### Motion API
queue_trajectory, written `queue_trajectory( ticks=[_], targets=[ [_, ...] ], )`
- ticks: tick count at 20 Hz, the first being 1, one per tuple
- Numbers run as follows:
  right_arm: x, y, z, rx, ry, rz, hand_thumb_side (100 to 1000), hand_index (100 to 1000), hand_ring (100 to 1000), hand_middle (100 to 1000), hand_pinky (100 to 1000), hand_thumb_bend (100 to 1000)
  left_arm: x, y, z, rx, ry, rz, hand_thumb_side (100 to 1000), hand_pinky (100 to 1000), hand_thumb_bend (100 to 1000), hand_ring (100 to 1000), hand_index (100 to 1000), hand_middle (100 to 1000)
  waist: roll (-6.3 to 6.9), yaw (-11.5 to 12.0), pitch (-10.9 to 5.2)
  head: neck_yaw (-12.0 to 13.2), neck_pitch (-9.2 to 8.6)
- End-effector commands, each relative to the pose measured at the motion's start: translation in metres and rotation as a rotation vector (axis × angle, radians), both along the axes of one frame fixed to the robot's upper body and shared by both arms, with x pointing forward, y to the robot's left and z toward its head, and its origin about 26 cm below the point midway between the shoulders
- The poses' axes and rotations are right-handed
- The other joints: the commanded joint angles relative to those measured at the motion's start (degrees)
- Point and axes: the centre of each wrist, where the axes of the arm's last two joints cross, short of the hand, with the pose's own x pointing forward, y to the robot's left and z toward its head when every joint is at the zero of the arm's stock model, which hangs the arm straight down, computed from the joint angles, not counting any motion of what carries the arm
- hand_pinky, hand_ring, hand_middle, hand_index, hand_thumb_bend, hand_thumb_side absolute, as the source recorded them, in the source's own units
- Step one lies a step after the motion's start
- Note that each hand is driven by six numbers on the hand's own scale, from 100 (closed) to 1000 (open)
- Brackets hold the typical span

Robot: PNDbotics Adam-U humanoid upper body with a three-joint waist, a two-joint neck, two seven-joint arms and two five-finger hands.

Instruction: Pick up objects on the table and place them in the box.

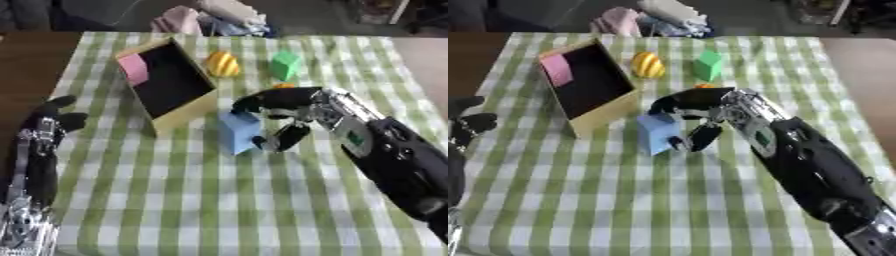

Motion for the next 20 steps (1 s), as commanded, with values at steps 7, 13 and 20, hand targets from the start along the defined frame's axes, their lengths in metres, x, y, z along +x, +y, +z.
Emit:
queue_trajectory(
  ticks=[7,13,20],
  targets=[
    [0.000,0.003,0.026,0.013,-0.072,0.022,270,1000,1000,1000,1000,100,0.001,-0.001,0.007,0.000,-0.028,-0.012,868,728,100,674,769,756,-0.43,0.03,0.02,-0.19,0.27],
    [-0.002,0.006,0.026,0.010,-0.071,0.025,278,1000,1000,1000,1000,100,0.001,-0.001,0.008,0.000,-0.029,-0.013,868,728,100,674,769,756,-0.48,0.11,0.00,-0.23,0.27],
    [-0.003,0.009,0.025,0.008,-0.065,0.033,294,1000,1000,1000,1000,100,0.001,-0.001,0.008,0.000,-0.030,-0.014,867,727,100,673,768,756,-0.52,0.09,0.00,-0.22,0.27]
  ],
)
